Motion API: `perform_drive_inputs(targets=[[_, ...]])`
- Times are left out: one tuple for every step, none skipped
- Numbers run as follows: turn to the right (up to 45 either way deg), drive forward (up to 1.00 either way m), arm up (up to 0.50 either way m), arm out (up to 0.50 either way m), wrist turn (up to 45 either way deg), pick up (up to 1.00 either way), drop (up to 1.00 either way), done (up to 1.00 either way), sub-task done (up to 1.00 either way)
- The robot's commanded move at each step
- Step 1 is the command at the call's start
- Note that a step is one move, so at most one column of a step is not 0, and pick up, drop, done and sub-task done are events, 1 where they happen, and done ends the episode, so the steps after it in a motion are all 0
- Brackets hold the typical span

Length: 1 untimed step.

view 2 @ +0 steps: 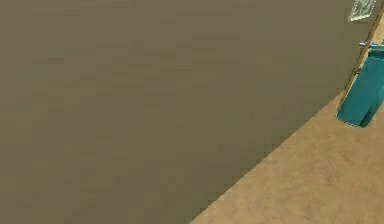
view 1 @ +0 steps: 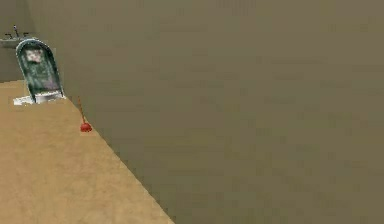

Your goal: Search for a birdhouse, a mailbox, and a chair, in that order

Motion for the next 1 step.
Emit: perform_drive_inputs(targets=[[-39.0, 0.00, 0.00, 0.00, 0.0, 0.00, 0.00, 0.00, 0.00]])
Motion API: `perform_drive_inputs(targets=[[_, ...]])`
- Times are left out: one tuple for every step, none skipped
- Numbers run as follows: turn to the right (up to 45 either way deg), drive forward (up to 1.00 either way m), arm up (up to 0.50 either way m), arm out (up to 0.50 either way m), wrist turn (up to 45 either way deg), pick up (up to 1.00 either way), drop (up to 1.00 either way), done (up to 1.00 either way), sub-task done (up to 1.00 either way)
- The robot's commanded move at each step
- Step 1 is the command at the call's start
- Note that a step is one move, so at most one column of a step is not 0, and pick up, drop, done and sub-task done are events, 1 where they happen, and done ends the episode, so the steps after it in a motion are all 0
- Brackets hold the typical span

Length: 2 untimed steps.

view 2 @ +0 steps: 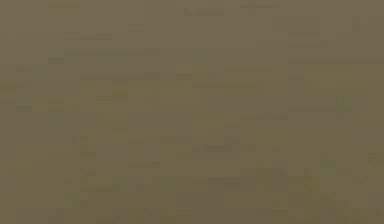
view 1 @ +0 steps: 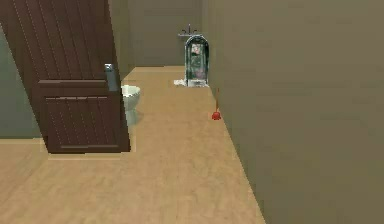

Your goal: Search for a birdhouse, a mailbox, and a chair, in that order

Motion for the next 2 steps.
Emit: perform_drive_inputs(targets=[[0.0, 0.75, 0.00, 0.00, 0.0, 0.00, 0.00, 0.00, 0.00], [-45.0, 0.00, 0.00, 0.00, 0.0, 0.00, 0.00, 0.00, 0.00]])
